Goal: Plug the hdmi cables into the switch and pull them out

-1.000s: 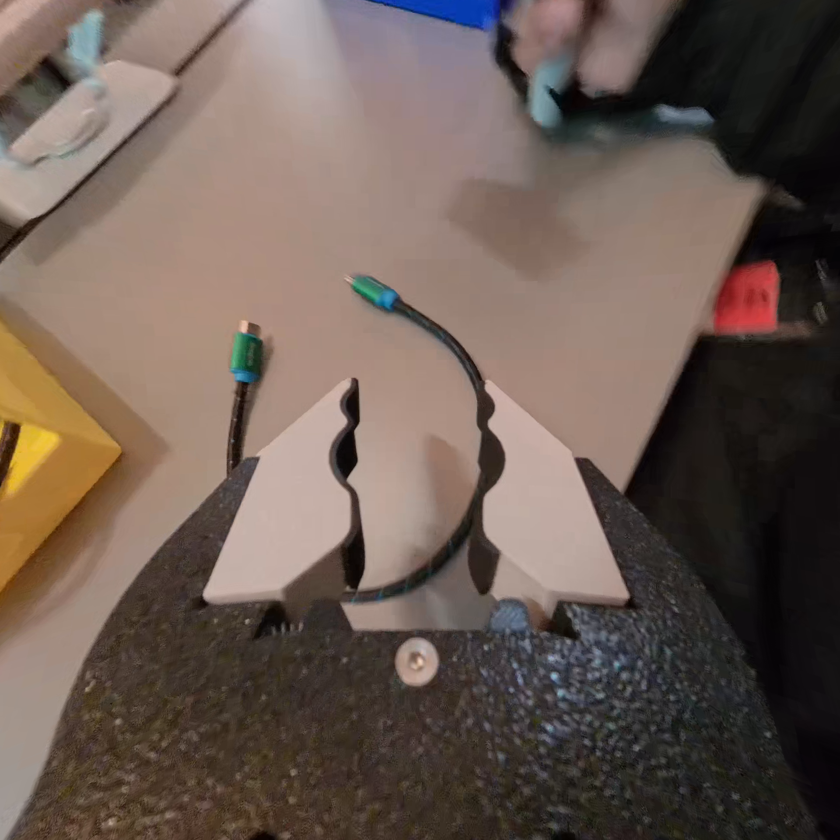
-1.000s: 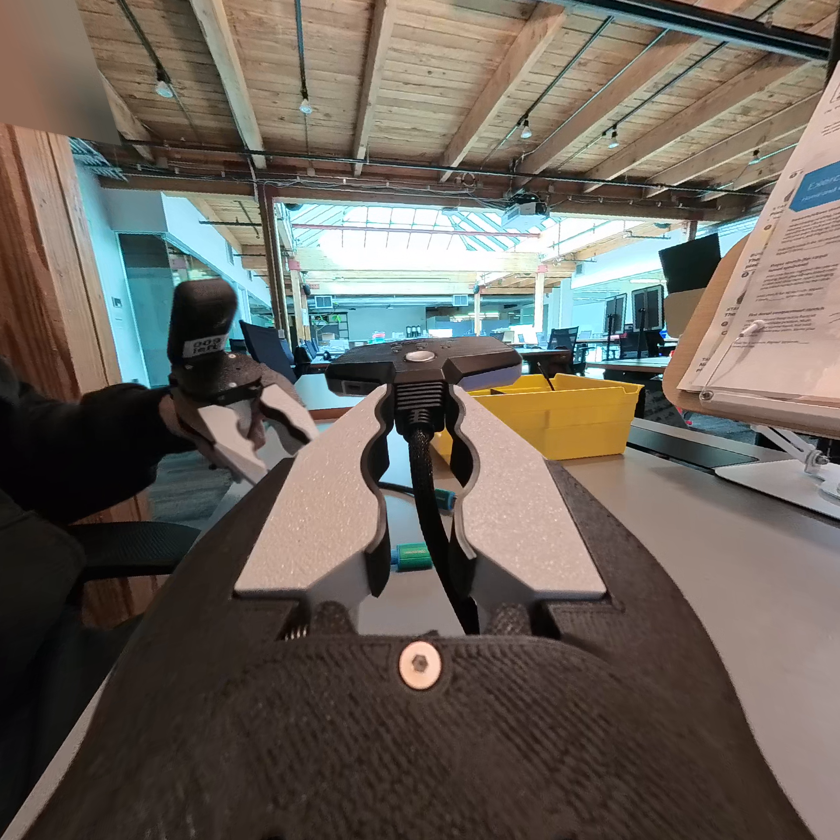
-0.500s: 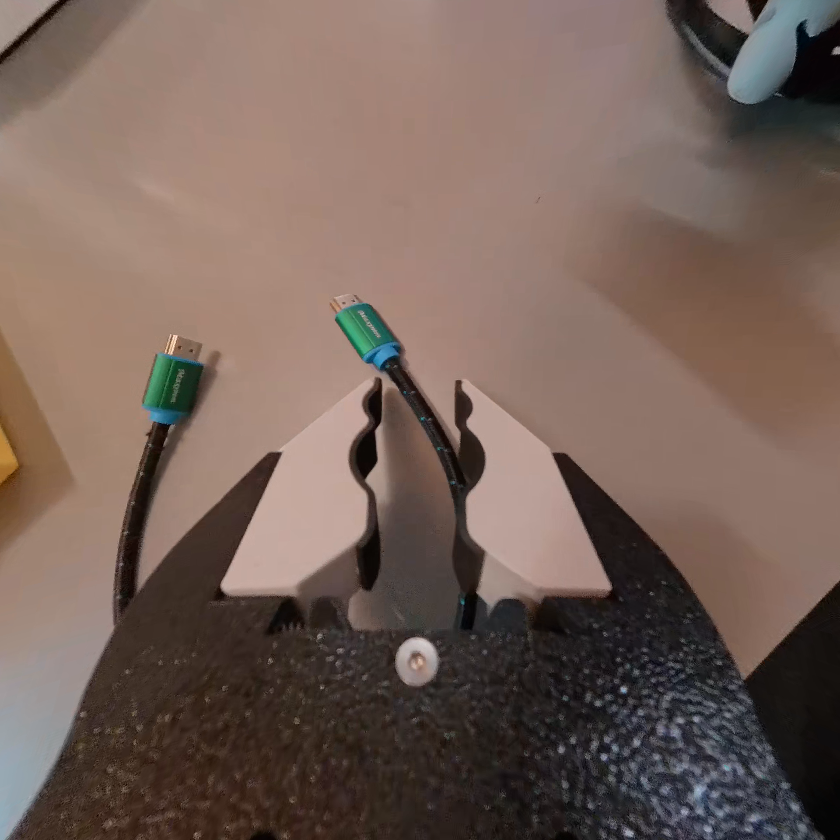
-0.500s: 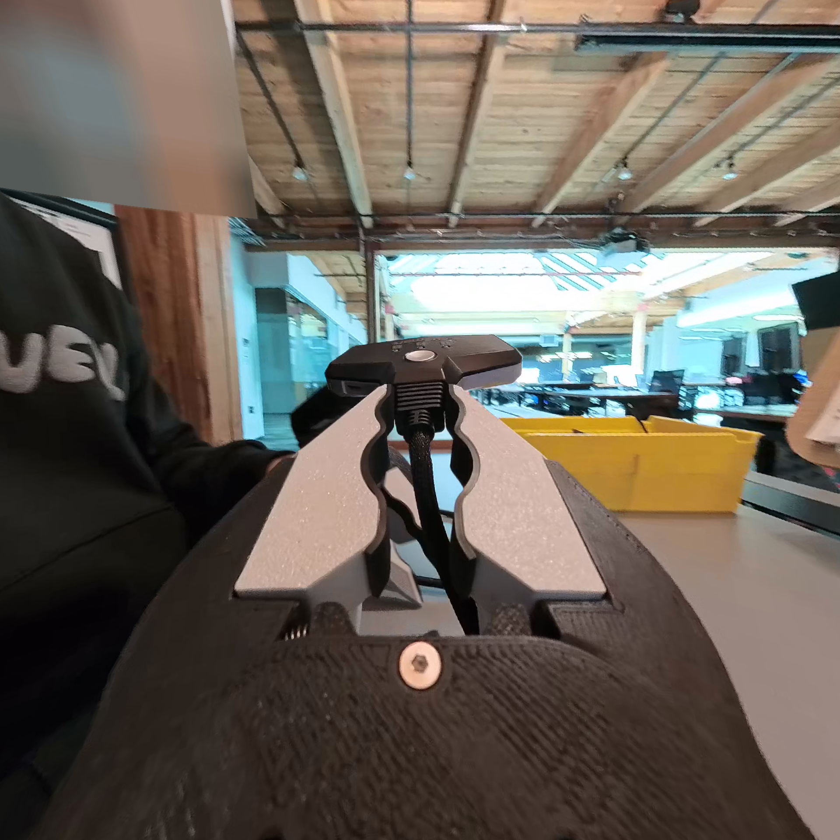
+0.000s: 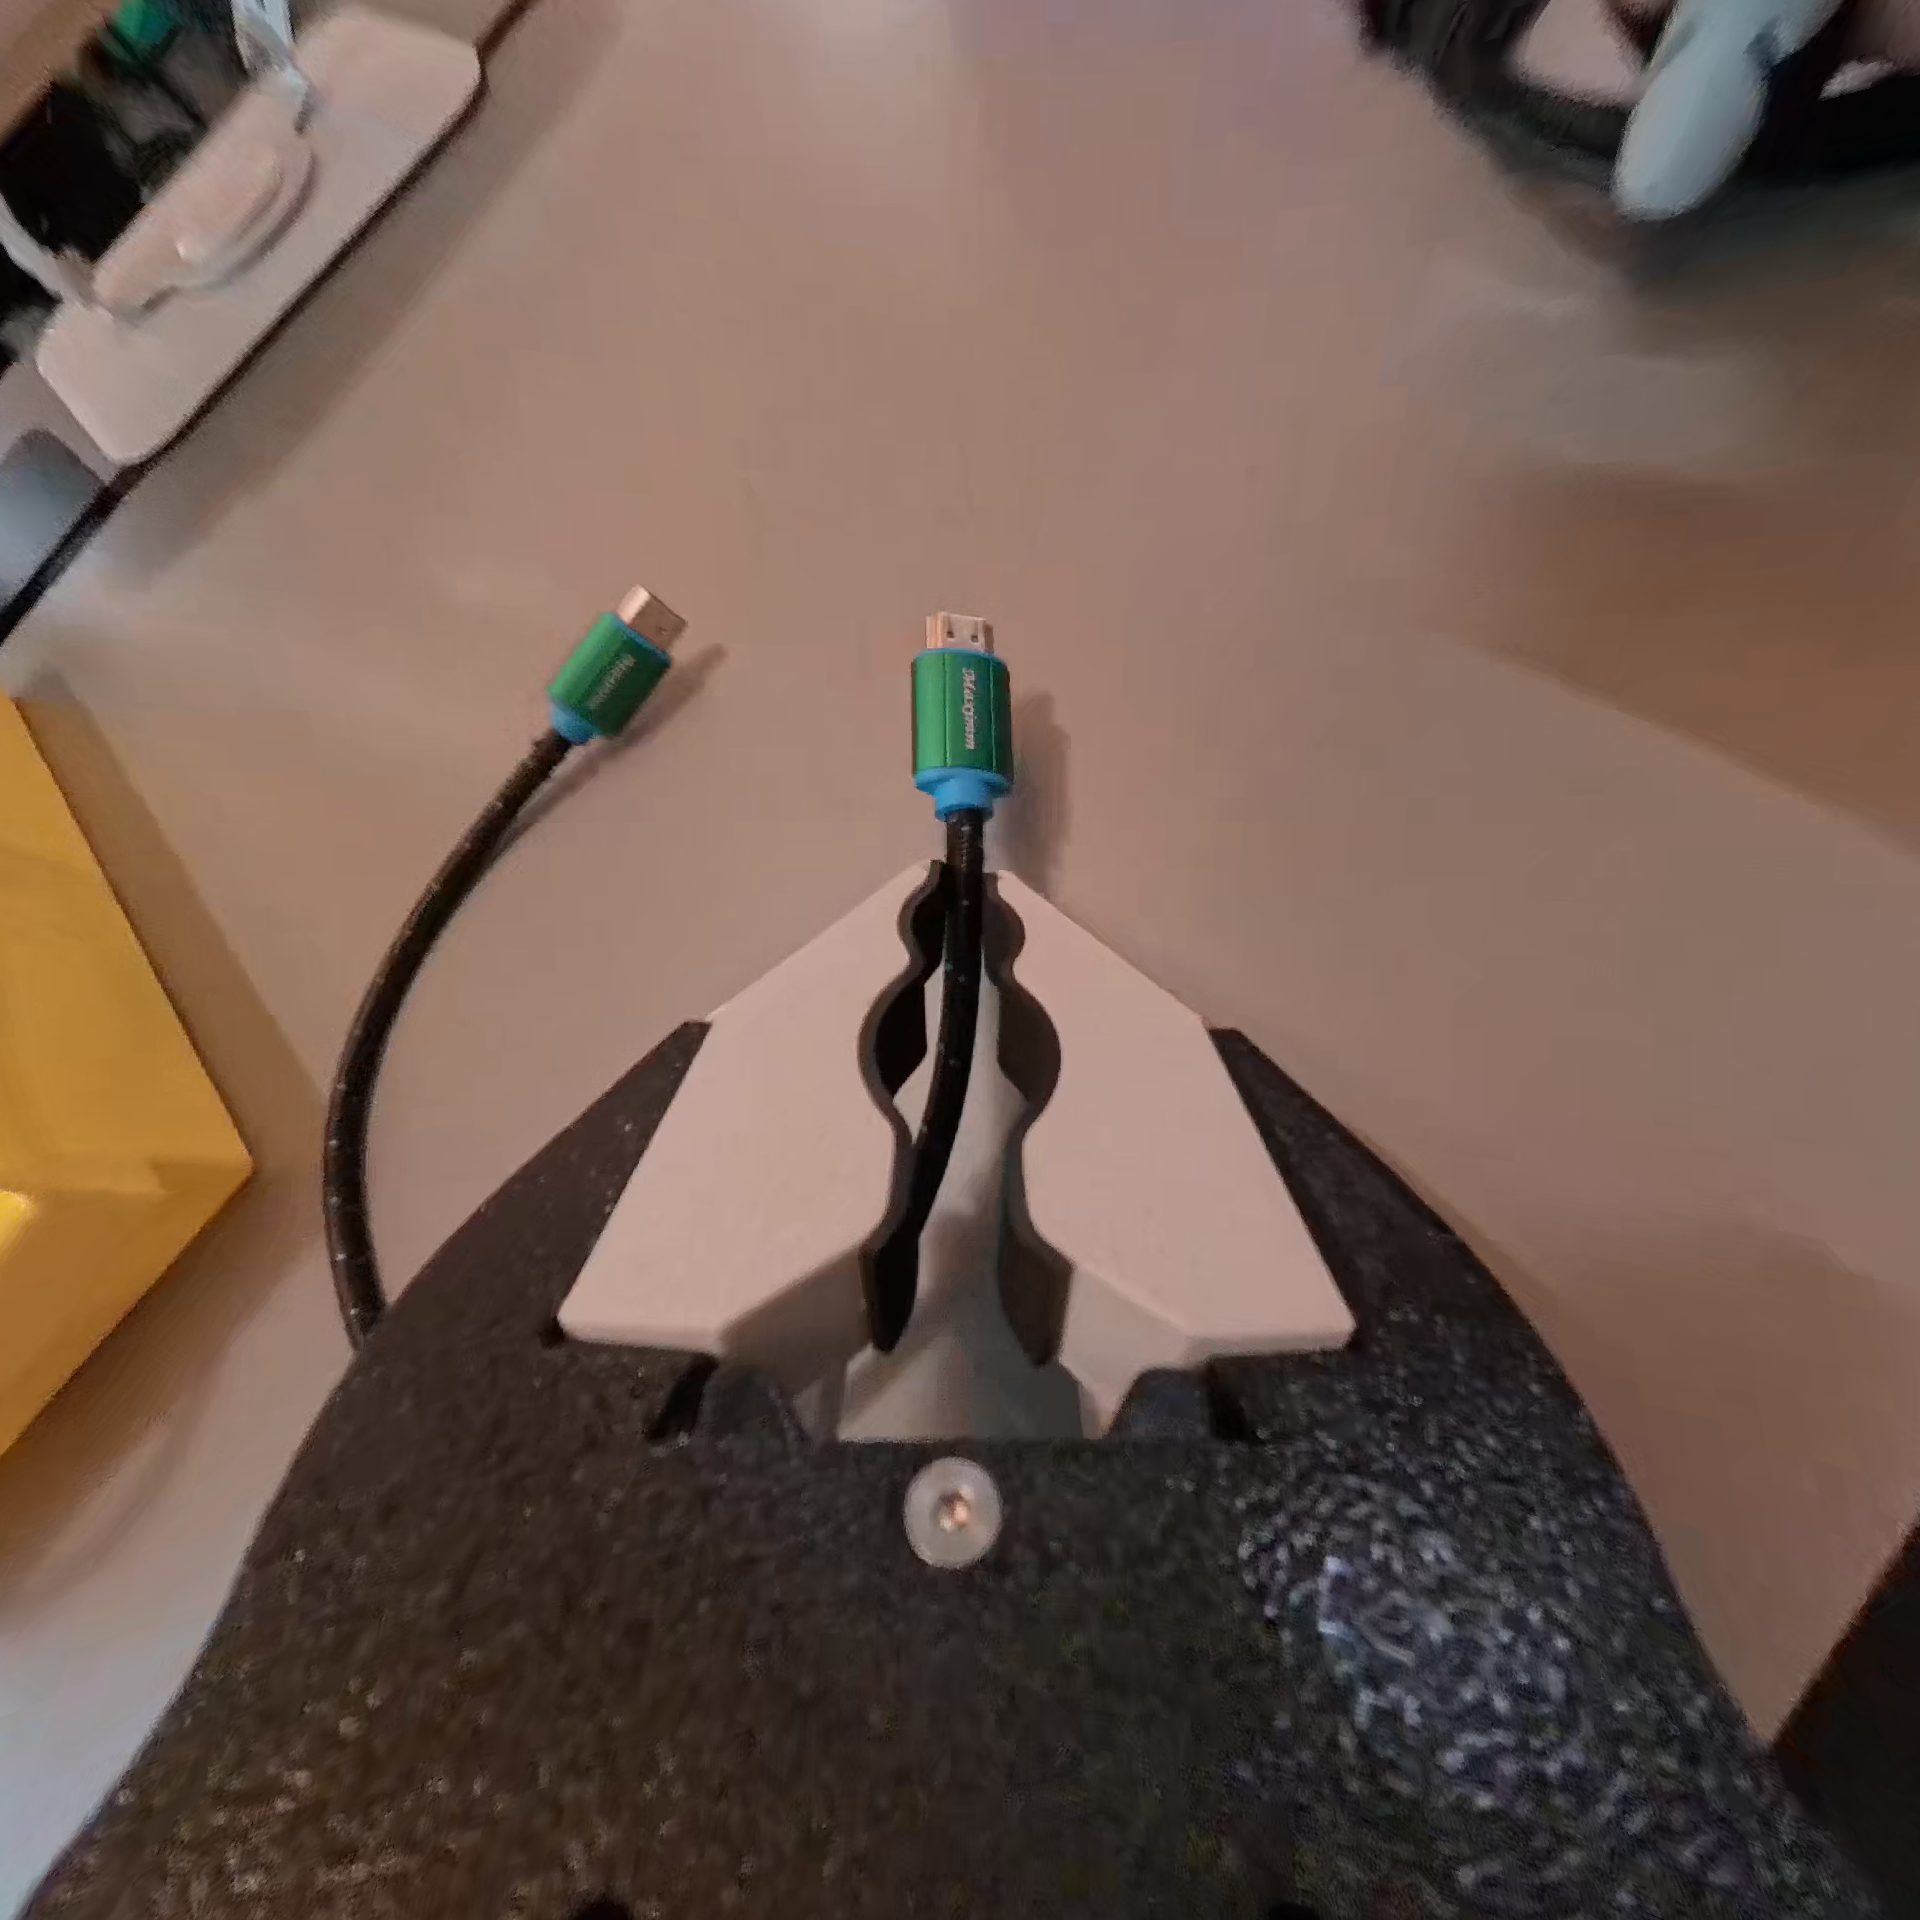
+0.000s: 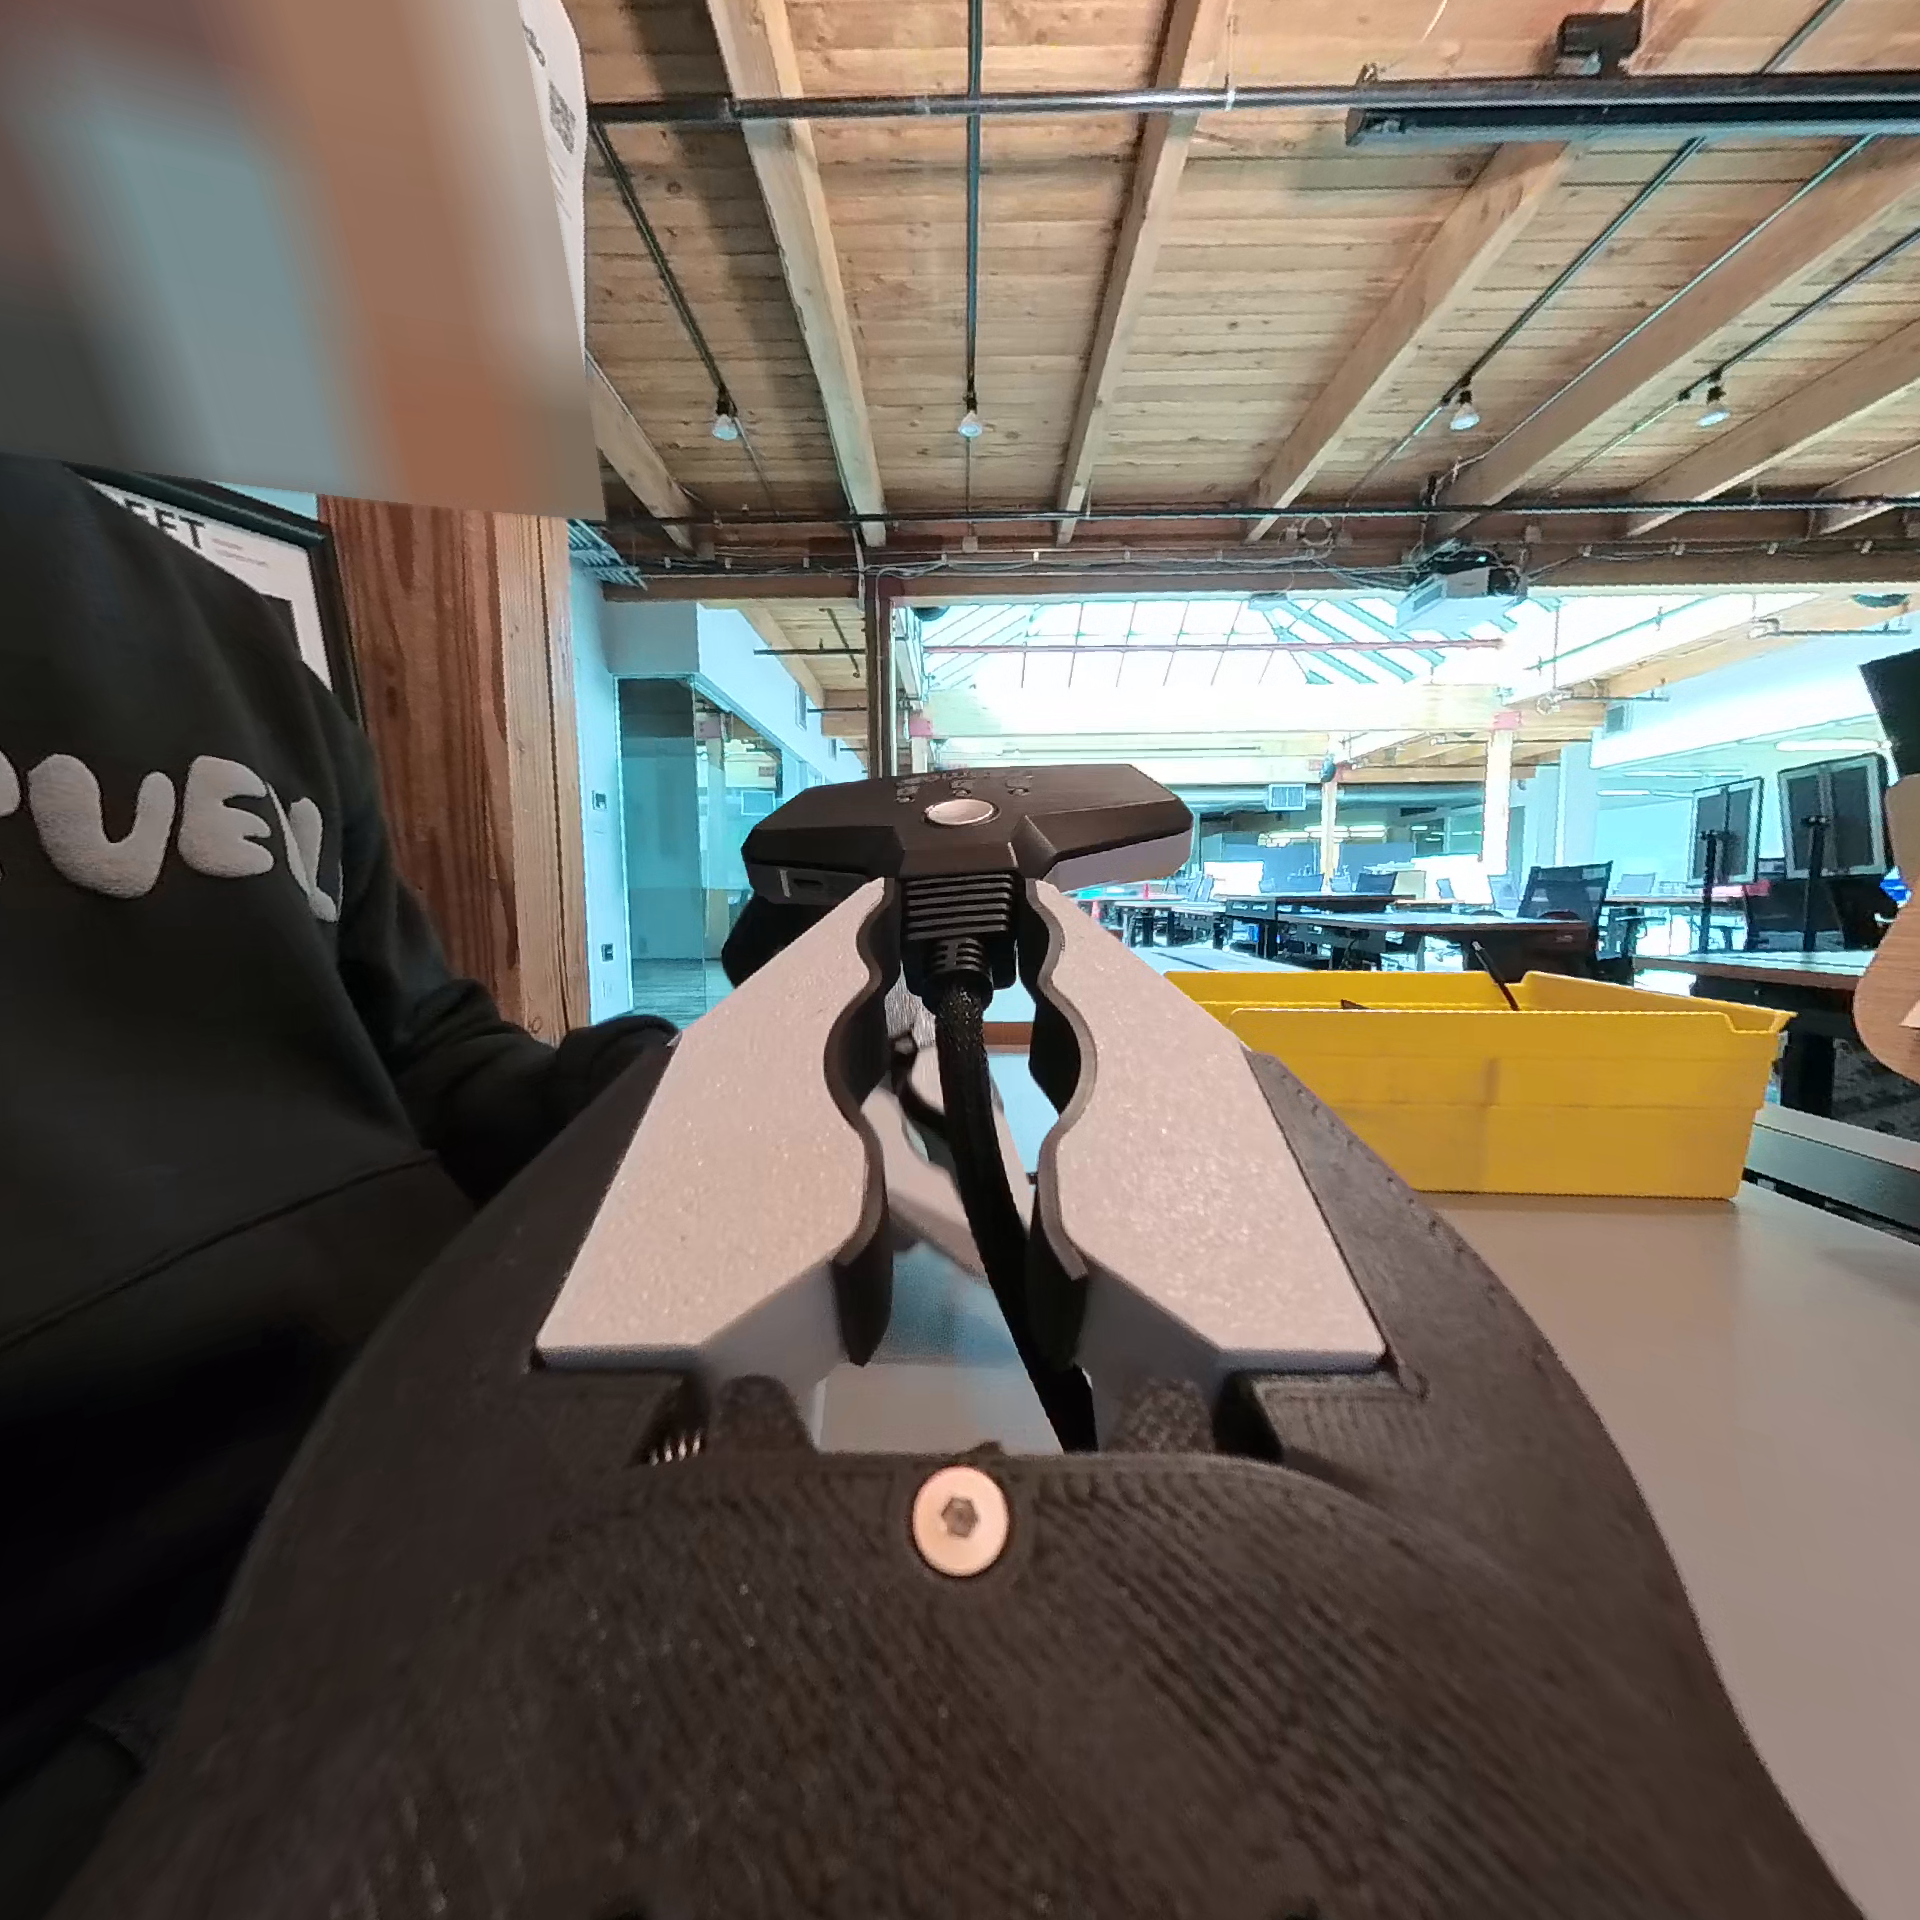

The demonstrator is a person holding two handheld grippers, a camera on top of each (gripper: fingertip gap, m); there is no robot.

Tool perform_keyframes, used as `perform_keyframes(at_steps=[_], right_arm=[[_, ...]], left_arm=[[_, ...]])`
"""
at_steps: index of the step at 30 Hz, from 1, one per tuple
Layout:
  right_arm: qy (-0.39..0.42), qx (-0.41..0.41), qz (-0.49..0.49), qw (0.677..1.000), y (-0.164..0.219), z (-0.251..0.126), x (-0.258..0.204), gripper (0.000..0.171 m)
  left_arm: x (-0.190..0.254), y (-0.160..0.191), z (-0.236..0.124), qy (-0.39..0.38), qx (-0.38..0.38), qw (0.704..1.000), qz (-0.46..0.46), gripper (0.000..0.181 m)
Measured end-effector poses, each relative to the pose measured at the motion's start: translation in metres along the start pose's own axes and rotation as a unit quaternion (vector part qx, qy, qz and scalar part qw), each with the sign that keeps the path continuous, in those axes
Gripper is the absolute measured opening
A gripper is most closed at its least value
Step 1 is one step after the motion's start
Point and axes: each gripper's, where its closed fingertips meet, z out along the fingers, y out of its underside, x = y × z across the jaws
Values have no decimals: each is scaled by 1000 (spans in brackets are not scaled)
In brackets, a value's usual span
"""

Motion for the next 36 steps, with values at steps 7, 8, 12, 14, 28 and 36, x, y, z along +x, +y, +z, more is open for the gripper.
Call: perform_keyframes(at_steps=[7, 8, 12, 14, 28, 36], right_arm=[[-1, 8, -4, 1000, -4, -2, -1, 20], [-3, 16, -4, 1000, -7, -3, -2, 20], [-7, 51, -4, 999, -20, -9, -4, 20], [-8, 55, -7, 998, -22, -9, -5, 20], [0, 35, -10, 999, -15, -6, -3, 20], [3, 33, -11, 999, -14, -5, -2, 20]], left_arm=[[7, -69, -74, 198, 166, 962, -91, 3], [5, -83, -91, 236, 198, 943, -124, 3], [-20, -111, -138, 359, 260, 862, -244, 3], [-42, -99, -126, 351, 241, 859, -284, 4], [-75, 2, 32, 40, -20, 999, -32, 3], [-69, 7, 52, -10, -74, 995, 59, 19]])
